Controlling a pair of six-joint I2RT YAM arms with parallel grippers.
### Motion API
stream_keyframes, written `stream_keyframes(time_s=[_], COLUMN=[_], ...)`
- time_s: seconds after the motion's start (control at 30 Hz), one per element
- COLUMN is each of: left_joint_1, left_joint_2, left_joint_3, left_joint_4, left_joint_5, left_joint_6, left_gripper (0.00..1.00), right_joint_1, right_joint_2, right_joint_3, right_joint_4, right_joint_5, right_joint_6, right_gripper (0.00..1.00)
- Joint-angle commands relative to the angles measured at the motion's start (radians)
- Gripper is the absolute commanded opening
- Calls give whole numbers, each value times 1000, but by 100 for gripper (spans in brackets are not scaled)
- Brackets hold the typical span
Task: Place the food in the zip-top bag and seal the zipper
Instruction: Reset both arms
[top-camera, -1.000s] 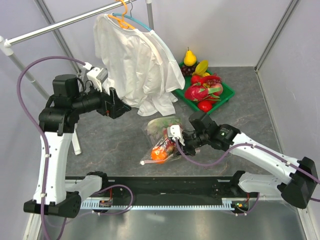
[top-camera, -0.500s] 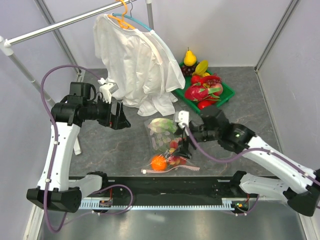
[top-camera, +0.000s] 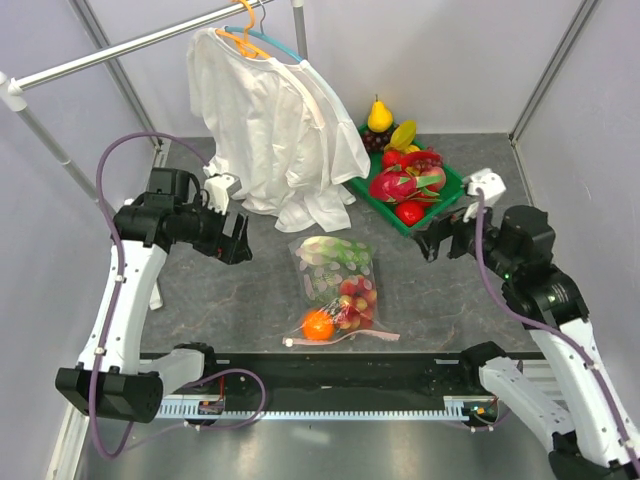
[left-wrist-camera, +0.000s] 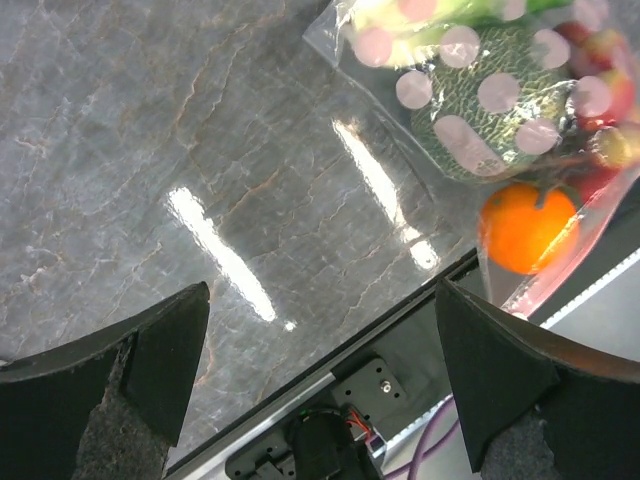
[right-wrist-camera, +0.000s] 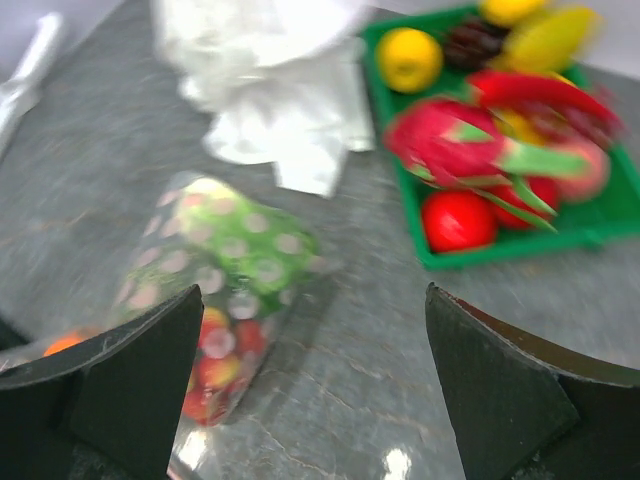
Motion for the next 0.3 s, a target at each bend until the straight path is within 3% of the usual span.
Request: stream_keyframes(time_s=[0.0, 0.13, 0.27], left_joint_1=[-23, -35, -37], left_joint_2=[-7, -33, -30], left_joint_3=[-85, -139, -126], left_joint_4=[126, 194, 218], left_joint_5=[-67, -71, -76], left_joint_6=[32, 14, -9], left_gripper=[100, 100, 100], right_joint_1=[-168, -265, -276], right_joint_2=[-90, -128, -127], right_joint_3=[-46, -77, -92], right_joint_4=[-17, -23, -24], right_joint_5=[68, 59, 57], right_joint_6=[126, 145, 148], right_gripper=[98, 98, 98])
